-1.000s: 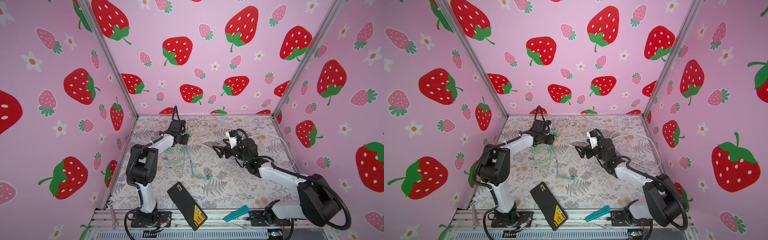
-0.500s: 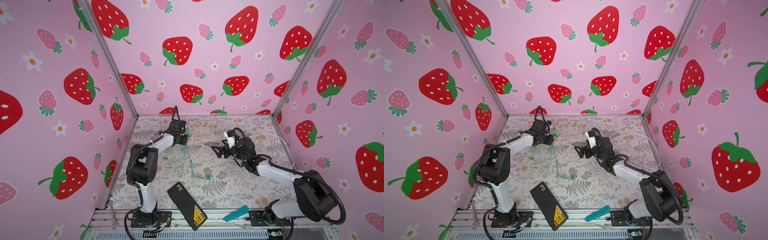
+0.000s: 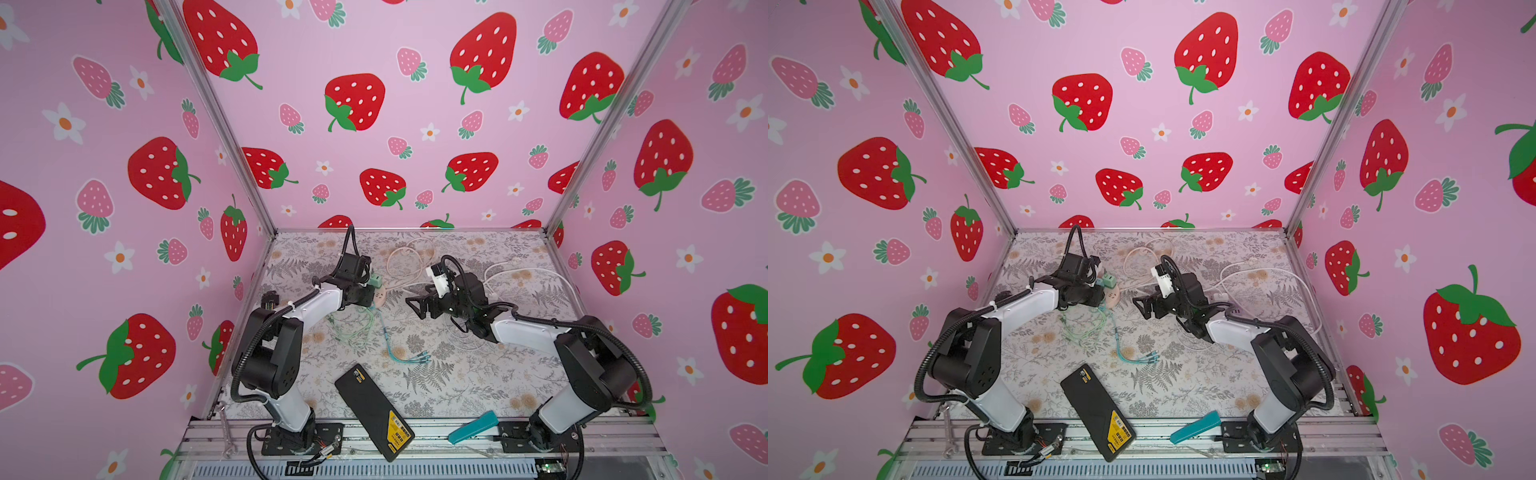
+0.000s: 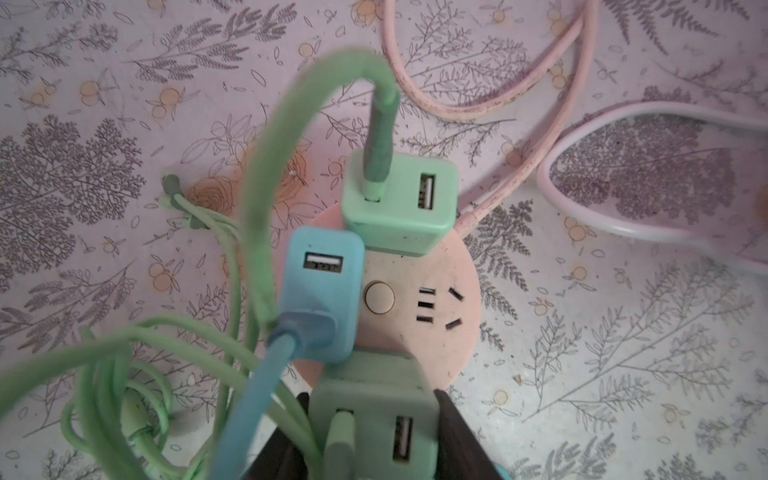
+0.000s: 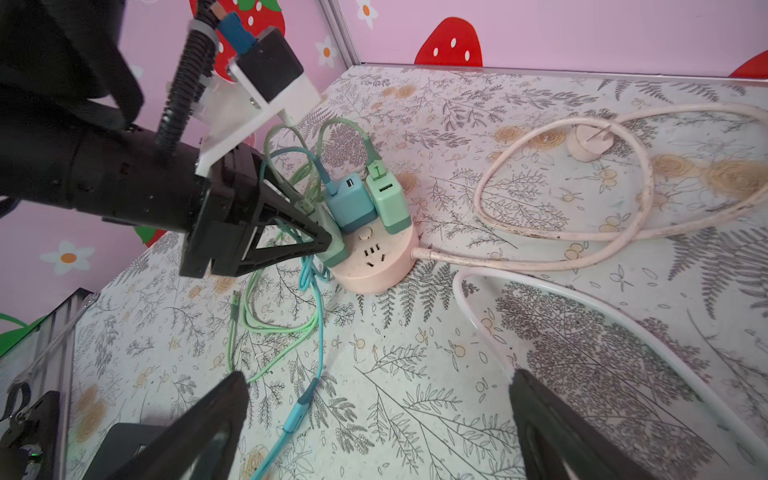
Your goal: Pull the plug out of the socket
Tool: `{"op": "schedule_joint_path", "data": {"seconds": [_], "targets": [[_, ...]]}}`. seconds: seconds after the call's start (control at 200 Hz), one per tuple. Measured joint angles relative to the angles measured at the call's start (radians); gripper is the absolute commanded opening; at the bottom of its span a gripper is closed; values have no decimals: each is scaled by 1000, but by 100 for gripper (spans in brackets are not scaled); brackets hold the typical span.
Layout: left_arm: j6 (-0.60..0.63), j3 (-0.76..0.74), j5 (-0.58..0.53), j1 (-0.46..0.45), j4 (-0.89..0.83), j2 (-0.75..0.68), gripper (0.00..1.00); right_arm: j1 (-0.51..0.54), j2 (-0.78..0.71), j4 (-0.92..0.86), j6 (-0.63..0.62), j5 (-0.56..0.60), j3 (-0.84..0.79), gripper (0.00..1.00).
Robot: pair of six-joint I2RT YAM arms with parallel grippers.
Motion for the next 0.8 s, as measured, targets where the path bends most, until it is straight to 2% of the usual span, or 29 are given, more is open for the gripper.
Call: {"op": "schedule_joint_path", "data": {"seconds": [0.4,0.801], "targets": [[-82,-194,-63,-127,10,-173,41,69,192,-74,16,100,119,100],[-109,-237,-81,-149,43,-214,48,131,300,-193,-18,216,260,100]]}}
